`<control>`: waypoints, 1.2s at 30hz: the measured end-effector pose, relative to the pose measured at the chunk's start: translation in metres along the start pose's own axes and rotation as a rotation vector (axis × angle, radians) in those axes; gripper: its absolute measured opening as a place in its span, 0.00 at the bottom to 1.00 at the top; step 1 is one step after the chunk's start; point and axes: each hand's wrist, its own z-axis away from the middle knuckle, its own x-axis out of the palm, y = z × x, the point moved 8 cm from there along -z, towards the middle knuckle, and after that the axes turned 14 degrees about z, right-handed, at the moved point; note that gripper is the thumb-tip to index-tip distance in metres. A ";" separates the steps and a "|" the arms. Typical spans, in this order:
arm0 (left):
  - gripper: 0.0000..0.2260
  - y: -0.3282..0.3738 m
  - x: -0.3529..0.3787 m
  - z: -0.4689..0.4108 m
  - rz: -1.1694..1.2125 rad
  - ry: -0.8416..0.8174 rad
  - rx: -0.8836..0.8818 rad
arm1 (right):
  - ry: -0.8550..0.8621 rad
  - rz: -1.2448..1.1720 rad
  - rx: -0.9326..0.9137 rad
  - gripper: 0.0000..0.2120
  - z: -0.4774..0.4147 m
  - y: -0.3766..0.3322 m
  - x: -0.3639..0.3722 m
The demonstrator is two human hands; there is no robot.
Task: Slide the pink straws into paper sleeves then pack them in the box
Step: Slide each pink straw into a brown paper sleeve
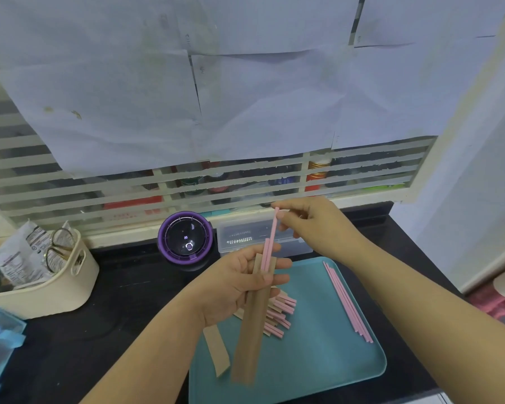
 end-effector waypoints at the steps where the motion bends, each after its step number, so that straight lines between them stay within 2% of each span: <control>1: 0.18 0.000 -0.002 0.000 0.005 0.007 0.000 | -0.011 0.004 -0.002 0.14 0.000 -0.001 0.002; 11: 0.19 0.002 -0.010 0.000 0.029 -0.005 0.013 | -0.197 0.030 -0.105 0.17 0.013 -0.012 0.023; 20: 0.19 0.012 -0.008 0.001 -0.009 -0.048 0.024 | -0.161 0.199 -0.237 0.20 0.018 -0.023 0.021; 24: 0.18 0.011 -0.010 0.000 -0.143 -0.041 0.026 | -0.156 0.215 -0.265 0.13 0.017 -0.026 0.016; 27: 0.18 0.014 -0.013 -0.007 -0.314 0.026 0.053 | -0.101 0.126 -0.189 0.07 0.010 -0.018 0.011; 30: 0.21 0.021 -0.021 -0.015 -0.502 0.130 0.150 | -0.149 -0.053 -0.052 0.05 0.007 0.005 0.024; 33: 0.23 0.025 -0.049 -0.016 -0.707 0.359 0.267 | -0.184 -0.237 0.163 0.06 0.014 0.052 0.052; 36: 0.21 0.005 -0.094 -0.007 -0.638 0.558 0.301 | -0.092 -0.433 0.451 0.05 0.029 0.109 0.088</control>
